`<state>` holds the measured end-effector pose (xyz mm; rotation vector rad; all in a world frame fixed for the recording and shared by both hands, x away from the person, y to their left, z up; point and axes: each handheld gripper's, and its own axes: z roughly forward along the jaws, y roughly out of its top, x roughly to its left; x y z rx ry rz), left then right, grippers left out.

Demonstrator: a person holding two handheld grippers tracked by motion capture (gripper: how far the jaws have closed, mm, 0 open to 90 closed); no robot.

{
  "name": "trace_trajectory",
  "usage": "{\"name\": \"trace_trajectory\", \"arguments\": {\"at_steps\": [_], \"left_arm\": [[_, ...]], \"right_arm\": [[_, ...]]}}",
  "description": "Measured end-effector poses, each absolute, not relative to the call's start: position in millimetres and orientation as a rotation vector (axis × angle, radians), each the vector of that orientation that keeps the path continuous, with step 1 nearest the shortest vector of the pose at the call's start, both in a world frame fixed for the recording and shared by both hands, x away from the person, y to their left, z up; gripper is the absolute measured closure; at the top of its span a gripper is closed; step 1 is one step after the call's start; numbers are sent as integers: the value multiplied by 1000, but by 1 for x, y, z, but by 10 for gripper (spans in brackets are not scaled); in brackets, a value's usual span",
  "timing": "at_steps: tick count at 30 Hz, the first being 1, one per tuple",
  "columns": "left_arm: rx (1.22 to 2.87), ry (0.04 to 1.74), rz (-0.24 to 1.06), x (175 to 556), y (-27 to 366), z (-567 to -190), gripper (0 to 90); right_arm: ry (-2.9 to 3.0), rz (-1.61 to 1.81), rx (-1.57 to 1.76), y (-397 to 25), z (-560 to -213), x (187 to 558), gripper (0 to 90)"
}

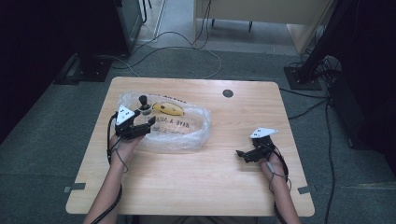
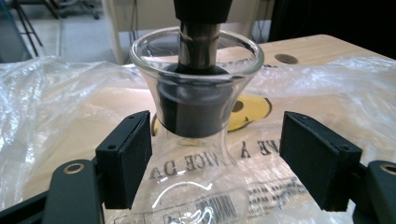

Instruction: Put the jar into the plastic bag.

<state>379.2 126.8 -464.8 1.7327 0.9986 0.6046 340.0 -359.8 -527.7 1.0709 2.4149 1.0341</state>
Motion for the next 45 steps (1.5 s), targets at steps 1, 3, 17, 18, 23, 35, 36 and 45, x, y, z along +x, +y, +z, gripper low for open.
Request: {"name": "trace_trajectory", "arguments": {"at_steps": [1, 3, 17, 18, 23, 35, 36, 45], "left_arm": [[1741, 996, 603, 379, 127, -464, 256], [1754, 992, 598, 377, 129, -463, 257], [1865, 924, 582, 365, 131, -453, 257], [1866, 925, 578, 364, 131, -452, 257], [1904, 927, 550, 361, 134, -451, 257], [1961, 904, 528, 353, 132, -453, 257], [1964, 903, 530, 353, 132, -453, 257], [1991, 876, 506, 347, 137, -451, 256]], "right_arm": [[2415, 1034, 1071, -360, -528, 340, 0], [2415, 1034, 1070, -360, -528, 340, 0], [2418, 1033, 1068, -360, -528, 340, 0], [2418, 1033, 1068, -360, -528, 340, 0], [2418, 1033, 1070, -360, -528, 340, 0], [2431, 1039, 1053, -360, -528, 341, 0], [2431, 1039, 1051, -360, -528, 341, 0], [2439, 1043, 1041, -361, -528, 342, 0]]}}
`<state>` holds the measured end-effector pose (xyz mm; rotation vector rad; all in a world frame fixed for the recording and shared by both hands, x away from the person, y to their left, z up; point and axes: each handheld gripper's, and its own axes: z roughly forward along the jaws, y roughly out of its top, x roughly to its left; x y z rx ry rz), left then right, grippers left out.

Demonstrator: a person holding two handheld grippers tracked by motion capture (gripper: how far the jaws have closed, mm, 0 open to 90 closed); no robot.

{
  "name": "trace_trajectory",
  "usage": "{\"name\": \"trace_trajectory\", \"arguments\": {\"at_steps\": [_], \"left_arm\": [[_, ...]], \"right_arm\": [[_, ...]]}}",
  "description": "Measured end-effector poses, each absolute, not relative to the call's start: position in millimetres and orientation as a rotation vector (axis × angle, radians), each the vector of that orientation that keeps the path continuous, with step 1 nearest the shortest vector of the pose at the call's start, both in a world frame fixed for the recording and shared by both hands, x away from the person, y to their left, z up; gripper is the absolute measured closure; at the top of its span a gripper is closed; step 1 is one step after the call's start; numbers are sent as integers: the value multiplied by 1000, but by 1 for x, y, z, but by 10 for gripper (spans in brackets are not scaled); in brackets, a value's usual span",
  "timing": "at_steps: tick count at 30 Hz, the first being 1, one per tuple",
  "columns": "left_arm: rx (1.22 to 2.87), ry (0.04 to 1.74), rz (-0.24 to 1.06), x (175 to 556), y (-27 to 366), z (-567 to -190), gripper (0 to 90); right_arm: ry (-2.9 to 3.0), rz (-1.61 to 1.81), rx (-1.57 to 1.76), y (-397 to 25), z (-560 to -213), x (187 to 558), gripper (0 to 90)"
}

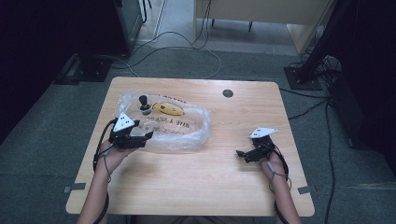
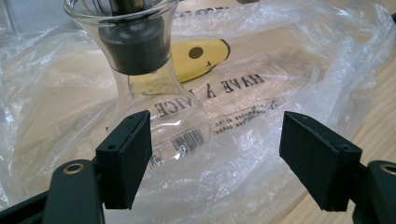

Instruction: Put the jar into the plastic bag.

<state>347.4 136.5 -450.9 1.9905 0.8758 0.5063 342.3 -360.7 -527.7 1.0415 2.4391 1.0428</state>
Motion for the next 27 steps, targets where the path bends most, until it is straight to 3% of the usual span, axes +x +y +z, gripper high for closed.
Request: {"name": "trace_trajectory", "arguments": {"at_steps": [27], "left_arm": [[2080, 813, 450, 329, 154, -448, 256]], "right_arm": [[2457, 1049, 1013, -362, -528, 347, 0]]}}
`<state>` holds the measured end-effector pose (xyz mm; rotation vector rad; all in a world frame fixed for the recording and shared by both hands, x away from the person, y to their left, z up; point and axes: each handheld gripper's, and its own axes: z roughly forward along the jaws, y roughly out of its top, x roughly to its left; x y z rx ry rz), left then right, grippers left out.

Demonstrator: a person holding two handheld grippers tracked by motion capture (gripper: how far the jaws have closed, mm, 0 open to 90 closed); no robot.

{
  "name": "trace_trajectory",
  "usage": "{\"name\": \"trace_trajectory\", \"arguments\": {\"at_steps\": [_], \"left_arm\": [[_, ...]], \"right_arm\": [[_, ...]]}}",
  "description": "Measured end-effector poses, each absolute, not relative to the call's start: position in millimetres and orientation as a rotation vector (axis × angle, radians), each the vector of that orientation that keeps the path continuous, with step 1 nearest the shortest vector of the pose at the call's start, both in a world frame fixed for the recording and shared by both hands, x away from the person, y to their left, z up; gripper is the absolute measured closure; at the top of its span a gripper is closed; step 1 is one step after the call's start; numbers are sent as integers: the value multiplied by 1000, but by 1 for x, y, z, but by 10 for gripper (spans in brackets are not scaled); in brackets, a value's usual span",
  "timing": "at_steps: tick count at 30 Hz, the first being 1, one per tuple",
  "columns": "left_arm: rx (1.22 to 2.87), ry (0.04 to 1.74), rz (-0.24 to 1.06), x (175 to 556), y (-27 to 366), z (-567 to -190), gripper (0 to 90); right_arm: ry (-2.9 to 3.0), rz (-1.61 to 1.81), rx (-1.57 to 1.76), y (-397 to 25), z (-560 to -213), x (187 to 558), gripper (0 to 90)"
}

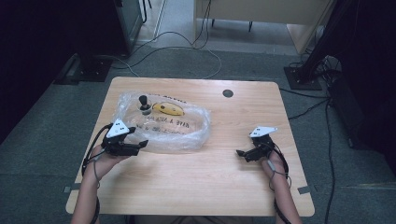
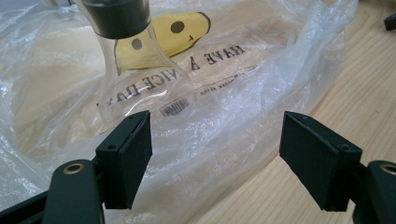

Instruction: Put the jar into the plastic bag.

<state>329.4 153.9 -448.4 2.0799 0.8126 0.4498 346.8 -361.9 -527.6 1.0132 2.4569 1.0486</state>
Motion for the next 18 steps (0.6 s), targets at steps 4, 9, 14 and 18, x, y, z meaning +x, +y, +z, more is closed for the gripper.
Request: {"name": "trace_trajectory", "arguments": {"at_steps": [4, 9, 14, 18], "left_arm": [[2091, 804, 437, 327, 158, -448, 256], [2101, 800, 423, 325, 162, -449, 256], [2125, 796, 405, 324, 166, -451, 256], [2159, 782, 383, 322, 170, -452, 256]], "right_arm": [[2459, 1047, 1011, -362, -528, 347, 0], [2459, 1049, 1010, -362, -528, 347, 0], [2459, 1049, 1010, -362, -528, 347, 0], [2459, 1049, 1009, -362, -528, 347, 0]]}}
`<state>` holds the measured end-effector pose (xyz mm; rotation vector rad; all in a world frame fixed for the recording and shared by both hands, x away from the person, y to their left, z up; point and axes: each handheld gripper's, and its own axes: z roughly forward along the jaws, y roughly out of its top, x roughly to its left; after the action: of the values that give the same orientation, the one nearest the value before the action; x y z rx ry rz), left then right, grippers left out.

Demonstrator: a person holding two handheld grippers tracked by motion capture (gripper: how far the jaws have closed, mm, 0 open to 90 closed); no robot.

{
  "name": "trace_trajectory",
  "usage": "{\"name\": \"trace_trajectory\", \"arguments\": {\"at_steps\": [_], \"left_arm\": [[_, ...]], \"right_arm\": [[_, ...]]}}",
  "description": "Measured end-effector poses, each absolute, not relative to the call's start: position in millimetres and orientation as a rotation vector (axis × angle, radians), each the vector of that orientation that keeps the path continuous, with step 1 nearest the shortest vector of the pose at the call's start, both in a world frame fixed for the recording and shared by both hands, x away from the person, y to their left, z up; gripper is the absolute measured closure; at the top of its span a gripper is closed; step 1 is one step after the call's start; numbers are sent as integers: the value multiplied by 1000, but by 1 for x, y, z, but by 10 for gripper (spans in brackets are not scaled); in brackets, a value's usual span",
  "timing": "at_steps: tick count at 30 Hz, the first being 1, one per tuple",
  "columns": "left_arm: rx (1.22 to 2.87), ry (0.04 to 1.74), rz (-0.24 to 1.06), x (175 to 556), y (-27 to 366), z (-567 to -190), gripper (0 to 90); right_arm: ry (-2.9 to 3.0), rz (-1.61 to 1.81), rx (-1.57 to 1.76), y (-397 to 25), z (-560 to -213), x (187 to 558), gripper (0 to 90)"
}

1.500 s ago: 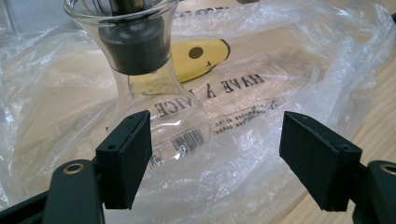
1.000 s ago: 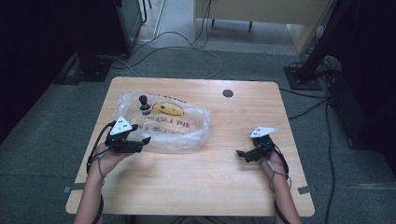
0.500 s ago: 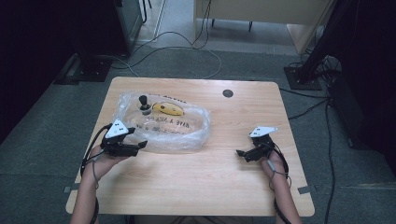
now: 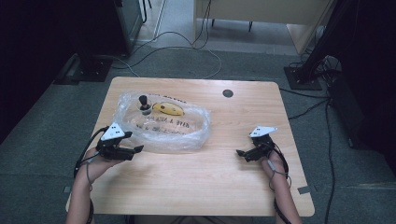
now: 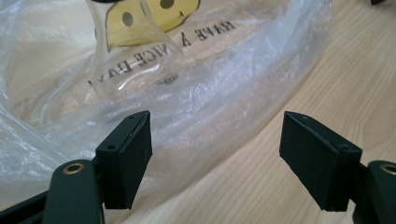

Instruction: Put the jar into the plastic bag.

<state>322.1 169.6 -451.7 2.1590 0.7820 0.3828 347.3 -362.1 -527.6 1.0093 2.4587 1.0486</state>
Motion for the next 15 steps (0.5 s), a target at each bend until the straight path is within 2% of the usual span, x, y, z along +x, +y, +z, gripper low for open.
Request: {"name": "trace_trajectory", "arguments": {"at_steps": [15], "left_arm": [[2221, 818, 333, 321, 184, -461, 255]], "right_arm": [[2459, 1049, 1010, -362, -528, 347, 0]]}}
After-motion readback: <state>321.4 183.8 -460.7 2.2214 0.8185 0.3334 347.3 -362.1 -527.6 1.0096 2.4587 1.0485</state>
